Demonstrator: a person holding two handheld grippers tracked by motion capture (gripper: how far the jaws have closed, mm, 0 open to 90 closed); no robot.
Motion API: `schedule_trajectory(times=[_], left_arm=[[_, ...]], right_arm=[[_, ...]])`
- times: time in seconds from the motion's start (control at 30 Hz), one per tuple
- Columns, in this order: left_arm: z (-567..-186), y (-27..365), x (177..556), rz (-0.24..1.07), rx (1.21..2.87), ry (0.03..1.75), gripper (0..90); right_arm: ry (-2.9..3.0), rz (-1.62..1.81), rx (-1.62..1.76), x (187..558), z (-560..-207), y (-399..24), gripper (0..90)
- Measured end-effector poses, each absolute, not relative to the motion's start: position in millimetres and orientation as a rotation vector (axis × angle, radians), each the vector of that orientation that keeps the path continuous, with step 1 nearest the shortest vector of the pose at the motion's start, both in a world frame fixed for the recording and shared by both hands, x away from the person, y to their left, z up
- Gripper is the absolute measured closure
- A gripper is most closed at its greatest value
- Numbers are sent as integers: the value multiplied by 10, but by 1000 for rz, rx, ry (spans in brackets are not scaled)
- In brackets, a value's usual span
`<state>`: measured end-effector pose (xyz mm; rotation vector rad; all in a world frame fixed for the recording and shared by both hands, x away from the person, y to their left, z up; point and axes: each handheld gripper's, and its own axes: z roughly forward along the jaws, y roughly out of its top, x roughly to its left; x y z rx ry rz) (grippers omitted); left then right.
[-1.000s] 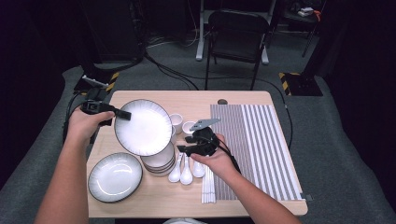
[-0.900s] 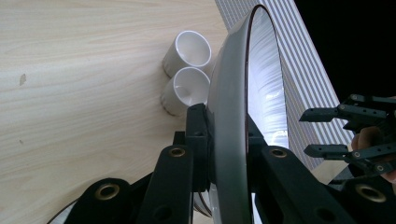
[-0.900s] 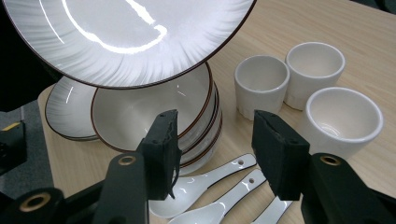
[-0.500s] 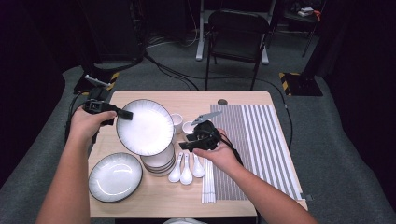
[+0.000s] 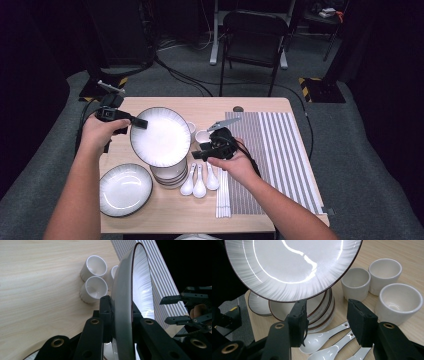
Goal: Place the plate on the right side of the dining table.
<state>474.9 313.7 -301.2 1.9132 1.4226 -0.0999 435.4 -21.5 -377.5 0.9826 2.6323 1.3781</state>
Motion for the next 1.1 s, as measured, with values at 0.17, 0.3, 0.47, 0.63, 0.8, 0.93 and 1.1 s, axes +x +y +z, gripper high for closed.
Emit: schedule_trajectory(times=[0.17, 0.3, 0.47, 0.63, 0.8, 0.93, 1.1], left_arm=[[-3039, 3070, 4769, -111, 1923, 1414, 801], [-3063, 3026, 4785, -117, 1931, 1405, 802], [-3086, 2975, 4797, -128, 1940, 1394, 802], [-3109, 2930, 4807, -138, 1939, 1392, 801], [-3124, 2898, 4819, -145, 1942, 1383, 802], [-3133, 2867, 4821, -145, 1954, 1379, 801], [-3128, 2870, 4820, -147, 1942, 1377, 801]], right_arm=[[2633, 1383, 1014, 4365, -3780, -222, 502], [2633, 1385, 1030, 4366, -3781, -223, 498], [2635, 1420, 1069, 4400, -3807, -248, 495], [2632, 1431, 1101, 4427, -3839, -273, 492], [2630, 1430, 1101, 4434, -3845, -273, 490], [2629, 1427, 1105, 4435, -3848, -270, 484], [2622, 1421, 1119, 4435, -3850, -287, 484]])
